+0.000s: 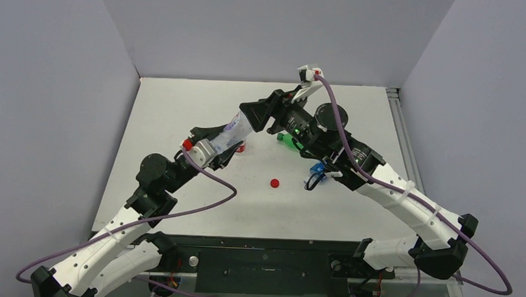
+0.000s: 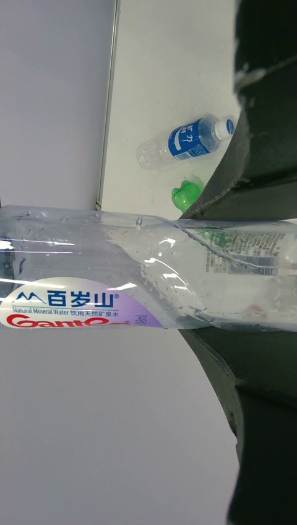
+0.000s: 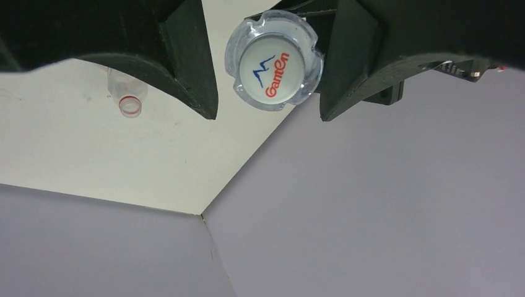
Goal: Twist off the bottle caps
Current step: Unscrew the bottle cap from the plastic bottle.
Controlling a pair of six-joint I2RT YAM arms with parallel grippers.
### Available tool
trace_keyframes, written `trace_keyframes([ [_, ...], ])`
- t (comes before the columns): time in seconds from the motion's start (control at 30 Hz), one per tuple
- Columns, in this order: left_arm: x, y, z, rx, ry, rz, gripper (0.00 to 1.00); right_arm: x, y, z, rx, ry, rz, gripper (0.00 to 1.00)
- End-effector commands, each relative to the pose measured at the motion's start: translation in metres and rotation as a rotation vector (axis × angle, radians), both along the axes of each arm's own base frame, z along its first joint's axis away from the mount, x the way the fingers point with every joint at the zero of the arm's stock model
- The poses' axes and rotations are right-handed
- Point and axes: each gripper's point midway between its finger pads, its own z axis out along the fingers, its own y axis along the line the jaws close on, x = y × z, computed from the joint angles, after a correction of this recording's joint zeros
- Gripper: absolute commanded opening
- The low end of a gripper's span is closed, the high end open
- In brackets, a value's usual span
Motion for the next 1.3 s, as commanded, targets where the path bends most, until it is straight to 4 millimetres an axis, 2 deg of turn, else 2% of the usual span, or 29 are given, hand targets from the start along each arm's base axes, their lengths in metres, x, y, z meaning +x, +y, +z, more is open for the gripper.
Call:
trace_keyframes([
  [0.0,-0.007,0.005,0.029,-0.066,-0.059,-0.004,0.21,0.009,-0.002,0.005,-0.027,0.006,-0.072,0.57],
  [0.07,-0.008,0.004,0.028,-0.064,-0.059,-0.006,0.21,0.008,0.0,0.004,-0.03,0.005,-0.07,0.56],
  [0.13,-0.008,0.004,0.028,-0.063,-0.059,-0.009,0.22,0.006,0.001,0.006,-0.019,-0.001,-0.062,0.51],
  [0.27,-0.01,0.002,0.027,-0.062,-0.055,-0.021,0.24,0.002,0.005,0.01,-0.003,-0.009,-0.047,0.31],
  [0.3,-0.01,0.002,0.026,-0.06,-0.05,-0.026,0.27,0.0,0.005,0.013,0.003,-0.018,-0.044,0.22],
  [0.33,-0.011,0.0,0.025,-0.057,-0.045,-0.037,0.37,-0.001,0.005,0.013,0.004,-0.022,-0.04,0.18],
  [0.37,-0.012,-0.001,0.023,-0.051,-0.035,-0.044,0.48,-0.002,0.005,0.015,0.008,-0.027,-0.038,0.09],
  [0.4,-0.015,-0.003,0.021,-0.05,-0.022,-0.067,0.71,-0.004,0.006,0.016,0.007,-0.033,-0.031,0.06],
  [0.43,-0.018,-0.006,0.018,-0.04,-0.009,-0.091,0.8,-0.005,0.006,0.016,0.003,-0.036,-0.028,0.0],
  [0.47,-0.02,-0.008,0.017,-0.042,0.005,-0.106,0.96,-0.007,0.008,0.015,-0.008,-0.046,-0.015,0.0],
  [0.5,-0.023,-0.01,0.017,-0.039,0.021,-0.124,0.98,-0.008,0.008,0.014,-0.018,-0.051,-0.009,0.0],
  [0.7,-0.029,-0.018,0.027,-0.085,0.177,-0.187,0.97,-0.014,0.01,-0.001,-0.156,-0.109,0.027,0.0],
  [0.87,-0.034,-0.022,0.036,-0.106,0.214,-0.228,0.99,-0.015,0.009,-0.01,-0.236,-0.131,0.007,0.0],
  [0.97,-0.035,-0.026,0.031,-0.079,0.217,-0.248,0.91,-0.019,0.014,-0.009,-0.234,-0.137,0.015,0.0],
  [1.23,-0.033,-0.029,0.007,0.019,0.215,-0.255,0.88,-0.032,0.026,0.001,-0.244,-0.165,0.054,0.0],
  [1.27,-0.033,-0.029,0.007,0.02,0.214,-0.253,0.83,-0.032,0.026,0.0,-0.252,-0.165,0.056,0.0],
])
